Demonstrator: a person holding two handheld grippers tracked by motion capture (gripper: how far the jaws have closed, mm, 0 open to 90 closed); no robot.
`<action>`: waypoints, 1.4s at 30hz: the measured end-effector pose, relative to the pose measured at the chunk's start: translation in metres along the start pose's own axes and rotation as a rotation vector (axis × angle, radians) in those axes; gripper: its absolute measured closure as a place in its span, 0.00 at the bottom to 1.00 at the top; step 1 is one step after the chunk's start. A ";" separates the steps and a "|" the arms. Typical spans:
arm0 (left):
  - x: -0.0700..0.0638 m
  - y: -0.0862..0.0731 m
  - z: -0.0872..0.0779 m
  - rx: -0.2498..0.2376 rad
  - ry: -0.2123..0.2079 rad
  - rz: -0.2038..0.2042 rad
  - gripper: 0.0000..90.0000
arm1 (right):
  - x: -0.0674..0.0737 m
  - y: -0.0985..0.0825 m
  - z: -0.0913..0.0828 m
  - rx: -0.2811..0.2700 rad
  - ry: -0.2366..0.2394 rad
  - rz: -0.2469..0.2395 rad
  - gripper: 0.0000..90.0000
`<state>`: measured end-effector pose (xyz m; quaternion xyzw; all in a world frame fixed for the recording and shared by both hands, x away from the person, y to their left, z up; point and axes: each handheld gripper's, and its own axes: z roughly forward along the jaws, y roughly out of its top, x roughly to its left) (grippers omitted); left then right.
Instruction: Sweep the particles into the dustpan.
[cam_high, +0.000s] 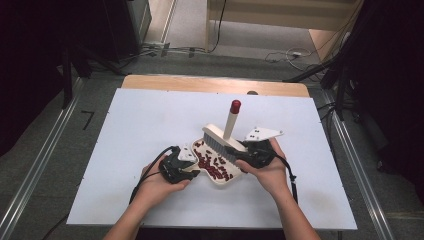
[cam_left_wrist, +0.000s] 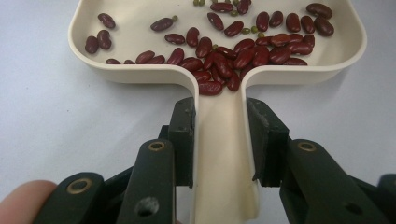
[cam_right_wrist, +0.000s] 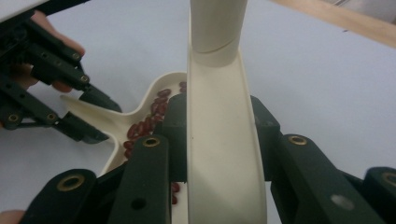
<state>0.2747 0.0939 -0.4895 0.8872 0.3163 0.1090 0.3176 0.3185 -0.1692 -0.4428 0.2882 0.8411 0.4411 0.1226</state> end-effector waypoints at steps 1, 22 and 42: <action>0.000 0.000 0.000 -0.002 0.001 0.001 0.74 | -0.003 0.000 -0.003 -0.009 -0.011 0.005 0.72; -0.010 -0.011 -0.011 0.003 -0.005 0.042 0.74 | -0.042 -0.051 -0.036 0.001 -0.258 0.111 0.72; -0.028 -0.009 -0.007 0.004 -0.034 0.079 0.74 | -0.023 -0.055 -0.032 0.005 -0.268 0.125 0.72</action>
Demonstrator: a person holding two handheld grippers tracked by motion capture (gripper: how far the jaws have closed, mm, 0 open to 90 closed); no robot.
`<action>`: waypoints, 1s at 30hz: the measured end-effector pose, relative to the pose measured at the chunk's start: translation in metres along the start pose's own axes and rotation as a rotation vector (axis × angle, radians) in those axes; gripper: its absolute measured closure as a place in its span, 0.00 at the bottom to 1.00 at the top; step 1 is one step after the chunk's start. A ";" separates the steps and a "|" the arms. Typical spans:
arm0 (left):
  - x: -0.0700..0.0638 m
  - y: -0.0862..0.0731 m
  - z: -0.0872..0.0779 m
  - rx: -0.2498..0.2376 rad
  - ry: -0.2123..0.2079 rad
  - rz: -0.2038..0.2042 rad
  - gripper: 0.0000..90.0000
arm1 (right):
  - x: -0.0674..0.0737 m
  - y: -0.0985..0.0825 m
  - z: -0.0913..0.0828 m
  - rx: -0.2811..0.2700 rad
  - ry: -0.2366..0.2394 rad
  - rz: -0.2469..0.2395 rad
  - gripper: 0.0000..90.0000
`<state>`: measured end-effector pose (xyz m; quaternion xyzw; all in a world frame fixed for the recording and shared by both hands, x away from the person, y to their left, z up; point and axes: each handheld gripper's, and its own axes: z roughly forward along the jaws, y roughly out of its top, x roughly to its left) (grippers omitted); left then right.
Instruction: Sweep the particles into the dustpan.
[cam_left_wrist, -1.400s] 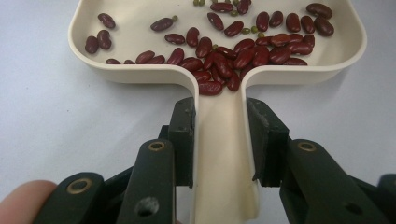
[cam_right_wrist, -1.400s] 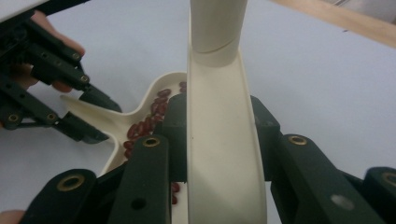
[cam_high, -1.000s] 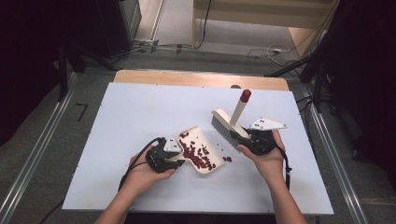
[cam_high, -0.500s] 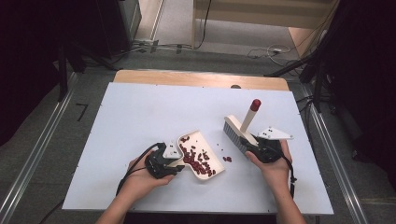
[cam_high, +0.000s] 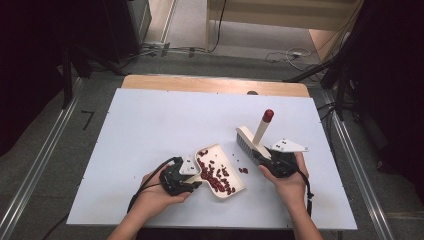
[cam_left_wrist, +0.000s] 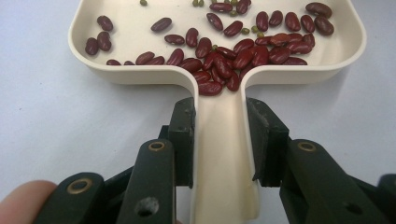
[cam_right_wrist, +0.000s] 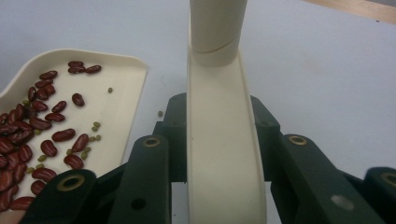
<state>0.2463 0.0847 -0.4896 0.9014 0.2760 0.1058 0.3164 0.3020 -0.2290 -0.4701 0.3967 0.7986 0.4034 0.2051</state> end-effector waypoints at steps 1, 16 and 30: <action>0.000 0.000 0.000 0.003 -0.002 0.002 0.74 | 0.002 0.000 0.000 0.003 0.000 0.001 0.72; 0.000 0.000 0.003 -0.004 -0.010 -0.002 0.74 | 0.050 -0.001 0.001 0.022 0.008 -0.026 0.72; 0.000 0.000 0.003 -0.010 -0.010 -0.005 0.74 | 0.087 0.006 -0.004 0.005 0.138 -0.038 0.72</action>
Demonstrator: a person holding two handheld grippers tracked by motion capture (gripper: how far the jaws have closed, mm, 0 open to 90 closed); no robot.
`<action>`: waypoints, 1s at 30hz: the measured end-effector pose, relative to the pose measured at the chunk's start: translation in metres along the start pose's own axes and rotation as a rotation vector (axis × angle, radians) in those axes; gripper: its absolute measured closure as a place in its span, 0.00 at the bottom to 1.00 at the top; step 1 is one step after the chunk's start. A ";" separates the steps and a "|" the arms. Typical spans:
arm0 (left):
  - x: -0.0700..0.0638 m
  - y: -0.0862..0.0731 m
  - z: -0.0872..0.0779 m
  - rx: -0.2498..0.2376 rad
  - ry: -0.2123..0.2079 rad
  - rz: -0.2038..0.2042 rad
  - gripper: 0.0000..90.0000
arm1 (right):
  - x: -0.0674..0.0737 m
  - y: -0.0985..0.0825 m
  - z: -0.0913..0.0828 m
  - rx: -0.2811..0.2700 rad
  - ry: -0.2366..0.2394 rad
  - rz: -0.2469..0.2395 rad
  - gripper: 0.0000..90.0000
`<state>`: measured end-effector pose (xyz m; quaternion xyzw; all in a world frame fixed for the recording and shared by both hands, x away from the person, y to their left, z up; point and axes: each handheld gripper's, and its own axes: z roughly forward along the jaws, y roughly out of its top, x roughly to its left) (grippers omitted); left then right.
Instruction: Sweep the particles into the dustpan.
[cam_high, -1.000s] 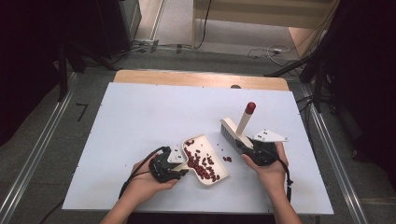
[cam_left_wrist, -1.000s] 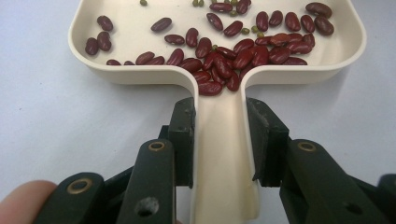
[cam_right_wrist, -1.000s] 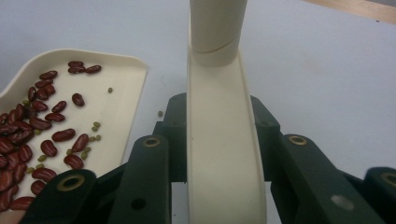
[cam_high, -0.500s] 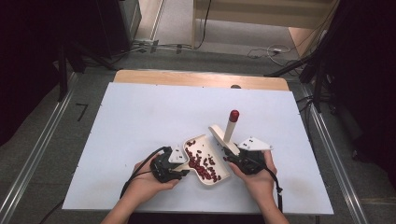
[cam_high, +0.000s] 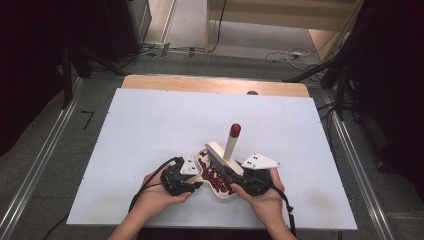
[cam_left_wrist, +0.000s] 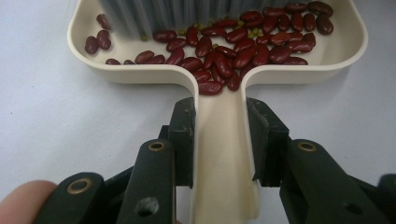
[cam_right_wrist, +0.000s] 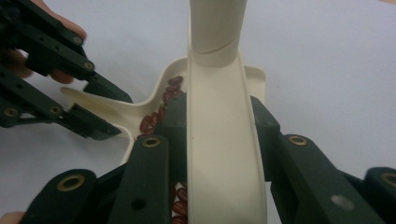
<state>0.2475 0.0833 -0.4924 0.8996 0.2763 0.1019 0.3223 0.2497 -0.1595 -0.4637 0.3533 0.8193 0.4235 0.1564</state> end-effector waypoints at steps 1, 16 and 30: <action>0.000 0.000 0.000 0.000 0.000 0.000 0.74 | -0.001 0.001 -0.002 -0.006 0.011 0.000 0.72; 0.000 -0.001 0.001 -0.002 0.000 0.001 0.74 | -0.054 -0.004 -0.018 -0.045 -0.128 0.070 0.72; -0.002 -0.004 0.001 -0.027 0.012 -0.005 0.74 | -0.050 -0.006 -0.011 -0.031 -0.113 0.048 0.72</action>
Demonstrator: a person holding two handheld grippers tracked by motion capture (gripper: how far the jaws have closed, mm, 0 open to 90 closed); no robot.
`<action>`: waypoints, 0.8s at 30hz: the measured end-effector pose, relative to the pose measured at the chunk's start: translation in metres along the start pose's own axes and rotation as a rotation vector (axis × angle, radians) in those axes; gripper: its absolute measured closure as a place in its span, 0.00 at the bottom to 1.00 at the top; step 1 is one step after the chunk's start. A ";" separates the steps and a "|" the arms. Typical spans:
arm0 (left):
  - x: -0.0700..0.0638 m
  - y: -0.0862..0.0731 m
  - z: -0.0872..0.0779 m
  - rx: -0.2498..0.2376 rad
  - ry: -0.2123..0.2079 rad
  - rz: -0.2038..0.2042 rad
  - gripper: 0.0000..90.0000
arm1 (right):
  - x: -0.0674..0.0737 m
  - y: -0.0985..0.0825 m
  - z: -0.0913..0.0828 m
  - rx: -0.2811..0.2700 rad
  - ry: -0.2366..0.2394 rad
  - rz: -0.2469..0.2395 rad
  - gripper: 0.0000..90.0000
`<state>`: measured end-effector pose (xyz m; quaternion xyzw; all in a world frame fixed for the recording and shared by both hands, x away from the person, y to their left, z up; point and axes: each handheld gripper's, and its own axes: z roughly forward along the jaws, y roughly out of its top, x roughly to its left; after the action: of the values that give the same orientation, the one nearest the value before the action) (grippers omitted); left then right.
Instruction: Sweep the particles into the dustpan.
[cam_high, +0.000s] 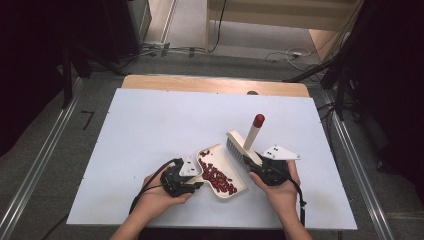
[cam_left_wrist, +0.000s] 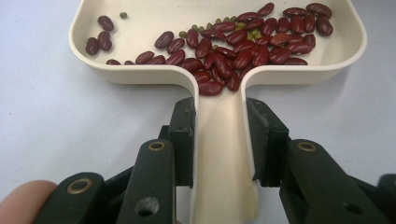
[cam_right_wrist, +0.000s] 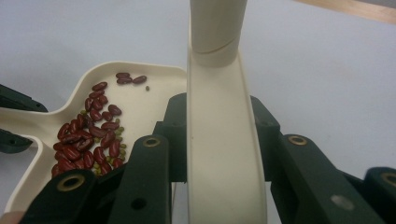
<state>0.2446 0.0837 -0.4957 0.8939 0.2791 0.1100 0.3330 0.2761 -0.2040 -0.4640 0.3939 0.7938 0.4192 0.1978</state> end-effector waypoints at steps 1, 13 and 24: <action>0.000 0.000 0.000 -0.001 0.001 -0.001 0.74 | -0.001 0.001 -0.002 -0.002 -0.004 0.003 0.72; 0.003 -0.001 -0.003 -0.010 0.024 -0.022 0.74 | -0.014 0.005 -0.016 -0.035 -0.020 0.026 0.72; 0.009 -0.002 -0.014 -0.045 0.053 -0.045 0.74 | -0.027 0.008 -0.026 -0.056 -0.038 0.048 0.72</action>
<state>0.2463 0.0974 -0.4863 0.8765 0.3056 0.1322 0.3477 0.2792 -0.2361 -0.4433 0.4150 0.7681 0.4385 0.2135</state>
